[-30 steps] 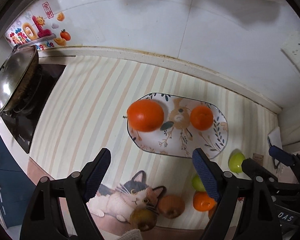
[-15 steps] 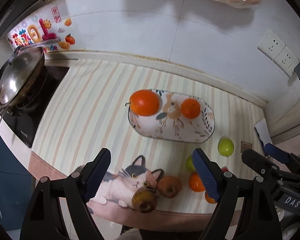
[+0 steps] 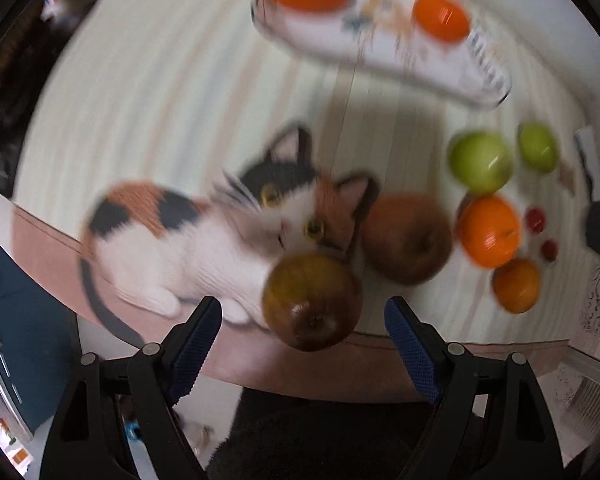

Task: Organize fruits
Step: 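Move both tools back to the fruit beside the cat mat, then grasp the brown pear with the left tool while the right tool grasps the red apple, then place the pear and red apple on the plate and open both tools, then move both tools toward the remaining oranges on the counter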

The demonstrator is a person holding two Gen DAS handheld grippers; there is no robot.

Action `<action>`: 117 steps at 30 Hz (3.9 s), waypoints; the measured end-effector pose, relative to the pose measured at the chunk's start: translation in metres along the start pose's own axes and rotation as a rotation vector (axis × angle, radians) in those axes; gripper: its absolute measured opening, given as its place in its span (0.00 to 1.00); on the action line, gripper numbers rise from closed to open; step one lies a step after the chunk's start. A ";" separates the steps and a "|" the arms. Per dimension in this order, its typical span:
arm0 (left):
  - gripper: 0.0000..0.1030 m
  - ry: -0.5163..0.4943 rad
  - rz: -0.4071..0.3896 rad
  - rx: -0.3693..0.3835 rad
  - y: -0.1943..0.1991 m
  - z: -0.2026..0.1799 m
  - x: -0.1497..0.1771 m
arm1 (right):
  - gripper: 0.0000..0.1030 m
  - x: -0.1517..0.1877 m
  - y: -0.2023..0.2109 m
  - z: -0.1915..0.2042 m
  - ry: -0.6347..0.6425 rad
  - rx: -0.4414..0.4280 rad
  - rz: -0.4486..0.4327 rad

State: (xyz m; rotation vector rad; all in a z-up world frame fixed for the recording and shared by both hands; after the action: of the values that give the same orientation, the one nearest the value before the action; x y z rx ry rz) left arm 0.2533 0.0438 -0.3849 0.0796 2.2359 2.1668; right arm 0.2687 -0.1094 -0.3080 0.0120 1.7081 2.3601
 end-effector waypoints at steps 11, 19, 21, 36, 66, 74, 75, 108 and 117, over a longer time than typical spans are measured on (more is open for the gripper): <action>0.65 0.007 -0.051 -0.041 -0.024 0.011 0.001 | 0.90 0.008 -0.053 0.017 0.058 0.003 0.124; 0.66 0.178 -0.007 0.014 -0.027 0.069 0.003 | 0.90 0.010 -0.107 0.041 0.098 -0.011 0.207; 0.66 0.185 0.002 0.023 -0.027 0.070 0.003 | 0.90 0.014 -0.117 0.046 0.108 -0.005 0.232; 0.65 0.182 -0.022 -0.001 -0.018 0.065 -0.009 | 0.68 0.031 -0.142 0.047 0.170 0.046 0.238; 0.65 -0.034 0.005 0.050 0.010 -0.044 -0.216 | 0.68 -0.149 -0.102 -0.021 0.095 0.108 0.059; 0.65 -0.010 0.058 0.027 -0.008 -0.039 -0.212 | 0.69 -0.150 -0.129 -0.032 0.072 0.116 0.115; 0.65 -0.011 0.059 0.023 -0.008 -0.039 -0.211 | 0.69 -0.151 -0.130 -0.033 0.072 0.109 0.117; 0.79 0.019 -0.338 0.006 0.135 -0.014 -0.122 | 0.90 -0.094 0.018 0.003 0.151 0.128 -0.087; 0.79 -0.002 -0.453 -0.004 0.178 -0.016 -0.094 | 0.90 -0.076 0.059 0.016 0.164 0.117 -0.174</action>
State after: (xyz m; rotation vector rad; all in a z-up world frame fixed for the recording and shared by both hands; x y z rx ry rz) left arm 0.3493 0.0278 -0.2080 -0.3859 1.9993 1.9211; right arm 0.3346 -0.1258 -0.2383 -0.3061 1.8370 2.1859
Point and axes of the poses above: each gripper's, at about its wrist camera, not at the fingertips, and y roughly against the way its jaws point, z to its left, x to its underside, the point moved 8 cm from there along -y, roughly the way its jaws point, and after that the axes turned 3 degrees about -z, right-handed, at the moved point
